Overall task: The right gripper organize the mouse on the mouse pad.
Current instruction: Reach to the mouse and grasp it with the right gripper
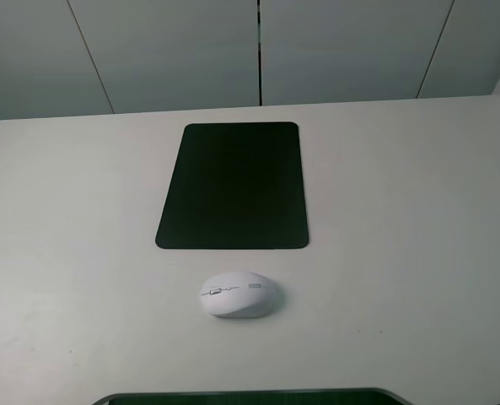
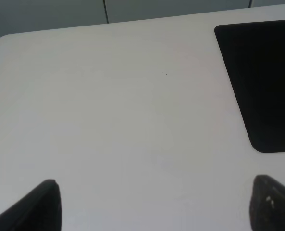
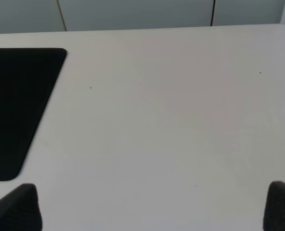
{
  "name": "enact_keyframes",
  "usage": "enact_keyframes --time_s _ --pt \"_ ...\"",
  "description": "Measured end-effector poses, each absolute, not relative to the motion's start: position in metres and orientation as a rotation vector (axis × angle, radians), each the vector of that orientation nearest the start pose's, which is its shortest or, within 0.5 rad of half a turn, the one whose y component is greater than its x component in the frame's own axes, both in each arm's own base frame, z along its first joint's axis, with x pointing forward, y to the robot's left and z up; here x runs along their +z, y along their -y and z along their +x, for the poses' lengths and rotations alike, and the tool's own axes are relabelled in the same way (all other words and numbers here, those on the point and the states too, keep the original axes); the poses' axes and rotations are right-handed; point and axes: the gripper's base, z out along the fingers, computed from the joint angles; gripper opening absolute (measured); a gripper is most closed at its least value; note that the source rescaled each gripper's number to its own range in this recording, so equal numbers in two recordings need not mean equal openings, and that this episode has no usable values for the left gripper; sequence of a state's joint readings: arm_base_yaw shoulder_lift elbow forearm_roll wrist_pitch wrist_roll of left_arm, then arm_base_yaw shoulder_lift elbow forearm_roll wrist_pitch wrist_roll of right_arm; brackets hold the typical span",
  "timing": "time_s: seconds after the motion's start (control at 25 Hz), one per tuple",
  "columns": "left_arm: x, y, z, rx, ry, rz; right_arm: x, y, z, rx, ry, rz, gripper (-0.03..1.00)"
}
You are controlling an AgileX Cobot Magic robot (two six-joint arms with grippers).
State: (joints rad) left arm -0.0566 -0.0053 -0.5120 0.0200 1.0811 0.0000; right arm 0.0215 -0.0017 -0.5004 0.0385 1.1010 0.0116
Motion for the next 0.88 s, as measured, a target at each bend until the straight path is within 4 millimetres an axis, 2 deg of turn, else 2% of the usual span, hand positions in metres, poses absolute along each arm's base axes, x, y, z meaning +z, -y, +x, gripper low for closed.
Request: enact_keyframes --time_s 0.88 --pt "0.2789 -0.0021 -0.0079 -0.011 -2.047 0.057 0.2743 -0.0030 -0.0069 0.067 -2.081 -0.011 1.00"
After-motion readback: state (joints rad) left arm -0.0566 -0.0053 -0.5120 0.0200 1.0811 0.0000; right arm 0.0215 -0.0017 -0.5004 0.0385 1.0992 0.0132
